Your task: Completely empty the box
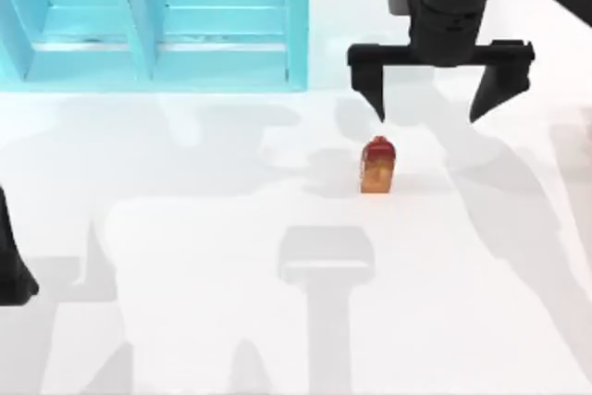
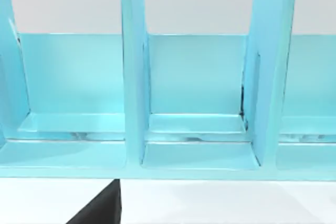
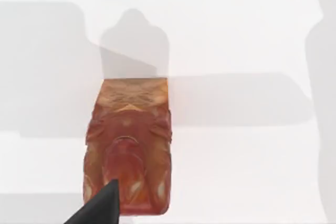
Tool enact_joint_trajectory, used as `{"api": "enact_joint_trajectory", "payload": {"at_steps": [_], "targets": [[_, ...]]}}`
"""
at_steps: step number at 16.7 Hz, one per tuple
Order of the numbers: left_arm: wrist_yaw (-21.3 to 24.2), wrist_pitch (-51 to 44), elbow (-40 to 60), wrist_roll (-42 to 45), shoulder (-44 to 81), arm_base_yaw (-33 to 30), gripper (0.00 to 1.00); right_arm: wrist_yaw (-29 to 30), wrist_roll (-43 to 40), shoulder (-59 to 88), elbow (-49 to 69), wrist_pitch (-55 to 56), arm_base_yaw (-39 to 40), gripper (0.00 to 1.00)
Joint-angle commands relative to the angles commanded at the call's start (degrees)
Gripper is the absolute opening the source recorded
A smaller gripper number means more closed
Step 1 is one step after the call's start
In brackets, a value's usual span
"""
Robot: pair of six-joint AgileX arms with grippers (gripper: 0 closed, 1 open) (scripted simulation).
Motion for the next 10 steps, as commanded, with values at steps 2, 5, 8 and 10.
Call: {"api": "enact_joint_trajectory", "payload": {"at_steps": [2,5,8,10], "targets": [[0.00,0.00,0.00,0.00,0.00,0.00,1.00,0.08,-4.94,-1.91,-2.73,-0.08,-5.70,1.00],[0.00,0.00,0.00,0.00,0.00,0.00,1.00,0.14,-15.10,-5.88,-7.81,0.18,-16.37,1.00],[0.00,0.00,0.00,0.00,0.00,0.00,1.00,0.07,-26.88,-10.85,-13.38,1.08,-28.10,1.00],[0.00,0.00,0.00,0.00,0.00,0.00,1.00,-0.08,-34.74,-14.42,-16.94,1.96,-35.49,1.00]]}}
